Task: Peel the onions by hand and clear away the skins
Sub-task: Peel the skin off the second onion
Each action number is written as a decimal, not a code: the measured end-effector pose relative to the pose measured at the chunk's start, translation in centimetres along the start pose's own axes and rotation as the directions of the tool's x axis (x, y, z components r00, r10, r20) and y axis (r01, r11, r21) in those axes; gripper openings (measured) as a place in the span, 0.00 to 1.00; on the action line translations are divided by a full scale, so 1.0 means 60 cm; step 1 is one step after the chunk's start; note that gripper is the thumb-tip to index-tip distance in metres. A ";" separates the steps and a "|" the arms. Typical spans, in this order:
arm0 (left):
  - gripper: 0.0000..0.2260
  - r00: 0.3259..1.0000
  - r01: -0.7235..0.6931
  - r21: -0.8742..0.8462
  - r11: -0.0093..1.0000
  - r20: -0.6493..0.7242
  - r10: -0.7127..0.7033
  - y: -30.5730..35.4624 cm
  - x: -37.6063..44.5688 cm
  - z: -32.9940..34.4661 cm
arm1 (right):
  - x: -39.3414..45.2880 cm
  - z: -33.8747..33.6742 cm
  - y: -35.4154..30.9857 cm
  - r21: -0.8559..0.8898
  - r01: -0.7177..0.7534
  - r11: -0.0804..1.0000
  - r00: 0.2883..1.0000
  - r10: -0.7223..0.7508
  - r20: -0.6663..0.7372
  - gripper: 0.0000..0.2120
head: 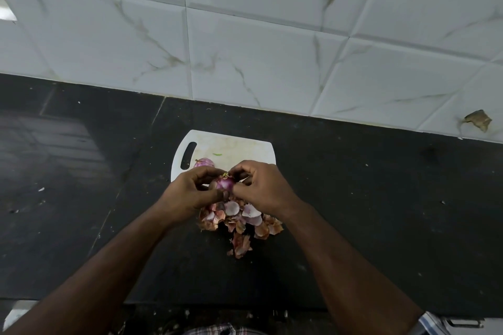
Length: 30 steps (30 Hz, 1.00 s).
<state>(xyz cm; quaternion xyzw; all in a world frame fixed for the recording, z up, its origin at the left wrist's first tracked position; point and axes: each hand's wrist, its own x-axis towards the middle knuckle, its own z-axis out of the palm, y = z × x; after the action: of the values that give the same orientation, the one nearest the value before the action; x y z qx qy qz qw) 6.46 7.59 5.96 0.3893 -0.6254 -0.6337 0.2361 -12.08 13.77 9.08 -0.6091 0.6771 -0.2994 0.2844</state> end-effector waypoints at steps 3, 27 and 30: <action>0.17 1.000 -0.006 0.034 0.999 0.003 0.006 0.003 -0.005 0.006 | 0.004 -0.002 0.004 -0.029 -0.009 1.000 1.000 0.009 0.006 0.13; 0.20 0.997 -0.068 0.280 0.958 -0.010 0.073 0.027 -0.006 0.002 | 0.002 -0.011 0.005 0.000 0.003 1.000 0.999 -0.003 0.049 0.17; 0.20 0.997 -0.073 0.279 0.958 -0.002 0.077 0.027 -0.007 0.001 | -0.001 -0.006 0.005 -0.004 0.003 1.000 1.000 -0.003 0.025 0.16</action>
<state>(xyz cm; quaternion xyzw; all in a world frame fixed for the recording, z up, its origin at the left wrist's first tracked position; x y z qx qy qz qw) 6.33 7.80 7.62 0.3989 -0.7210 -0.5275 0.2069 -12.56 13.88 9.10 -0.6145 0.6731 -0.2909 0.2910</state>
